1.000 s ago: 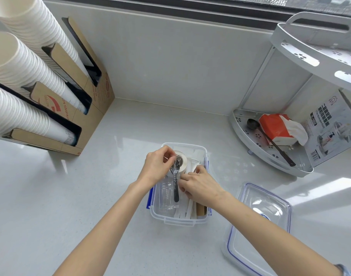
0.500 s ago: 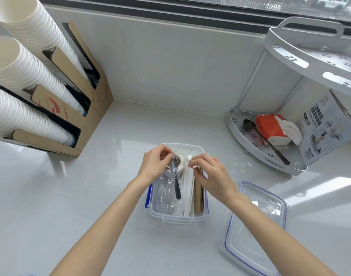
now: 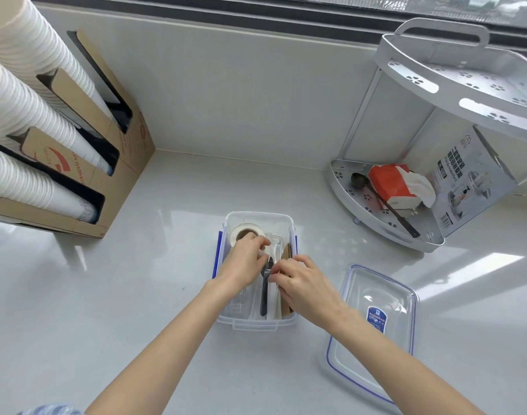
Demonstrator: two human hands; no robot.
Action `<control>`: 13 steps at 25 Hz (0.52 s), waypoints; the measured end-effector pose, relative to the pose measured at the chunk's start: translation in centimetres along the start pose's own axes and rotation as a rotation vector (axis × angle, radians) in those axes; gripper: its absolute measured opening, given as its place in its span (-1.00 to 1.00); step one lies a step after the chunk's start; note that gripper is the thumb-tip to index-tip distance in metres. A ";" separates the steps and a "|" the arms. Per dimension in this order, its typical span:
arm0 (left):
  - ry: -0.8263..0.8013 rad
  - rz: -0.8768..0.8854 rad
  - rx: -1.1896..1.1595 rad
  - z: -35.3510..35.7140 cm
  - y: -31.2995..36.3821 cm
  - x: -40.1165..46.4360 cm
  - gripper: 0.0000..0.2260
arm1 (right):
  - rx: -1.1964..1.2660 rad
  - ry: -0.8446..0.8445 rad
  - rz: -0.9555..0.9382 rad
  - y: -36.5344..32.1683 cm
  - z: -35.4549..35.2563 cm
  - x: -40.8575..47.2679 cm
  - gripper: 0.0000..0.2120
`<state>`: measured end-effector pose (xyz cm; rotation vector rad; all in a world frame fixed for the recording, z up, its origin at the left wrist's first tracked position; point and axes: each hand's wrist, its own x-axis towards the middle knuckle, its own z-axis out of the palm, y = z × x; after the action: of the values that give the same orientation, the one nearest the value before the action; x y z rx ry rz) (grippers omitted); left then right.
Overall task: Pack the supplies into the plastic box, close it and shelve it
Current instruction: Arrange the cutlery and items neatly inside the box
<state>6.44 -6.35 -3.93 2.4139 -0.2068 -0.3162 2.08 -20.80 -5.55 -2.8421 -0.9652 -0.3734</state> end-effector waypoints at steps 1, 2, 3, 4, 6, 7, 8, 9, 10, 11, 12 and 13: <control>-0.005 0.007 0.020 0.1 0.0 -0.1 -0.69 | -0.003 -0.028 0.012 -0.1 0.2 0.0 -0.77; -0.015 0.016 0.045 0.2 0.0 -0.2 -0.67 | -0.002 -0.058 0.021 -0.2 0.2 0.0 -0.74; -0.029 0.028 0.080 0.3 0.0 -0.3 -0.65 | 0.008 -0.085 0.025 -0.4 0.2 0.1 -0.72; -0.044 0.041 0.123 0.3 0.0 -0.4 -0.63 | 0.014 -0.113 0.022 -0.5 0.1 0.2 -0.71; -0.051 0.065 0.183 0.3 0.0 -0.6 -0.61 | 0.015 -0.160 -0.002 -0.7 -0.2 0.3 -0.73; -0.043 0.068 0.190 0.2 0.0 -0.6 -0.61 | 0.021 -0.176 -0.016 -0.8 -0.4 0.3 -0.75; -0.032 0.066 0.190 0.2 0.0 -0.6 -0.62 | 0.040 -0.196 -0.028 -0.8 -0.7 0.4 -0.77; -0.021 0.062 0.195 0.2 0.0 -0.6 -0.63 | 0.066 -0.215 -0.039 -0.8 -0.9 0.4 -0.79; -0.013 0.057 0.205 0.2 0.0 -0.7 -0.64 | 0.095 -0.237 -0.046 -0.7 -0.9 0.4 -0.81; -0.009 0.053 0.213 0.2 0.0 -0.7 -0.64 | 0.131 -0.278 -0.044 -0.5 -0.8 0.4 -0.82; -0.006 0.049 0.213 0.3 -0.1 -0.7 -0.64 | 0.160 -0.319 -0.032 -0.4 -0.8 0.4 -0.82; 0.001 0.048 0.204 0.3 -0.1 -0.7 -0.63 | 0.165 -0.341 -0.023 -0.4 -0.8 0.4 -0.81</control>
<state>5.70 -6.34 -4.10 2.6055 -0.3088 -0.2840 1.96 -20.44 -4.67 -2.7946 -1.0290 0.1903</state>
